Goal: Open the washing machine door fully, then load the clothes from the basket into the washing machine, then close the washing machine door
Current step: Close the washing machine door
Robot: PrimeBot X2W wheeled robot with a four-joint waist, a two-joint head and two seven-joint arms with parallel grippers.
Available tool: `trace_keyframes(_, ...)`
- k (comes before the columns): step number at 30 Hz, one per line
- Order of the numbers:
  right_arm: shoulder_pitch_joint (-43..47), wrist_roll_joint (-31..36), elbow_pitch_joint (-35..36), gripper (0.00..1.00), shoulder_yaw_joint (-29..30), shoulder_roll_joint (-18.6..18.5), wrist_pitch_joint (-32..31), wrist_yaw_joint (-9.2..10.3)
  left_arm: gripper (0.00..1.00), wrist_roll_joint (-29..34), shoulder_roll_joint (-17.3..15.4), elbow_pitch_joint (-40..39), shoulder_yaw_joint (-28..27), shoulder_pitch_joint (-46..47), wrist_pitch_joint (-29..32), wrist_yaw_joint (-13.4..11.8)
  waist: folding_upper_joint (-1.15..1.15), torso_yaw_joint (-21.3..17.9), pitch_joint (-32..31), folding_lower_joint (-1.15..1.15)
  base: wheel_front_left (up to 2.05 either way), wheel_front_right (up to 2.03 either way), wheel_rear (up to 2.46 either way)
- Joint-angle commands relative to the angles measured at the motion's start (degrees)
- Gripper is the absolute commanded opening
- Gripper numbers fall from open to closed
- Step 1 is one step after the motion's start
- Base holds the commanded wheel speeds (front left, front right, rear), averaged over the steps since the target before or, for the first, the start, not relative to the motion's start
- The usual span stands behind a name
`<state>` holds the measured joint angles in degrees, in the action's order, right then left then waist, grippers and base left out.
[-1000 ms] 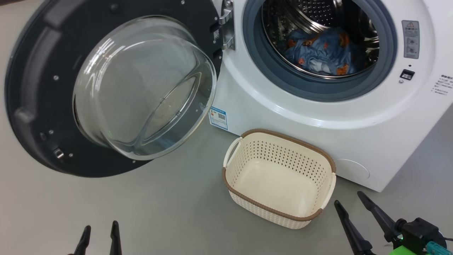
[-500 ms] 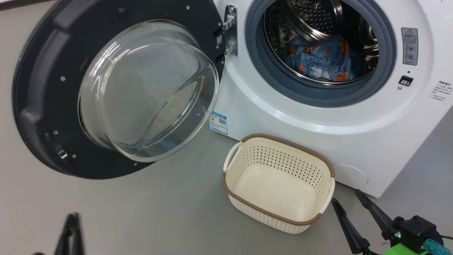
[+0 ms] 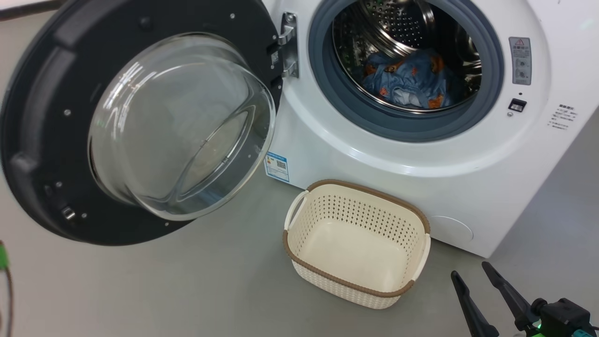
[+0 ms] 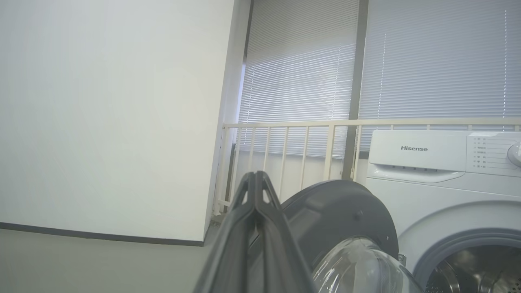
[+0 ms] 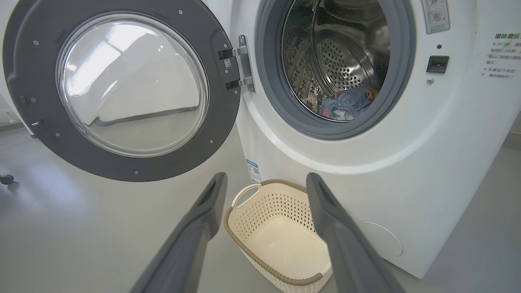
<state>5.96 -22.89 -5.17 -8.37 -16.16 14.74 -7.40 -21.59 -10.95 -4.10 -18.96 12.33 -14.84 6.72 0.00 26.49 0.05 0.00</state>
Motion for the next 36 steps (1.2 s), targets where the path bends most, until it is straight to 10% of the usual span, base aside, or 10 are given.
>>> trace_keyframes(1, -0.55, 0.48, 1.55, 1.00, -0.58, -0.84, 0.26, -0.09, 0.00, -1.46, -2.98, -0.37, -1.89, 3.67, -0.16, 0.33, 0.00, -0.50, 0.28, 0.00, 0.00, 0.00, 0.00)
trace_keyframes(9, -0.55, 0.56, 2.21, 1.00, 0.30, -1.16, 0.26, -0.09, 0.00, -21.81, -14.82, 16.69, -0.07, 17.68, 1.74, 0.75, 0.00, -2.52, 2.34, 0.00, 0.00, 0.00, 0.00)
trace_keyframes(17, -1.60, 0.51, 2.80, 1.00, 0.49, -2.09, 0.26, -0.09, 0.00, -40.80, -21.77, 33.35, 2.96, 26.63, 16.09, 0.76, 0.00, -3.94, 5.00, 0.00, 0.00, 0.00, 0.00)
trace_keyframes(36, -3.61, 0.05, 2.91, 1.00, -0.01, -3.92, 0.26, -0.09, 0.00, -50.83, -26.30, 47.86, 7.67, 31.22, 35.67, 0.77, 0.00, -5.68, 8.02, 0.00, 0.00, 0.00, 0.00)
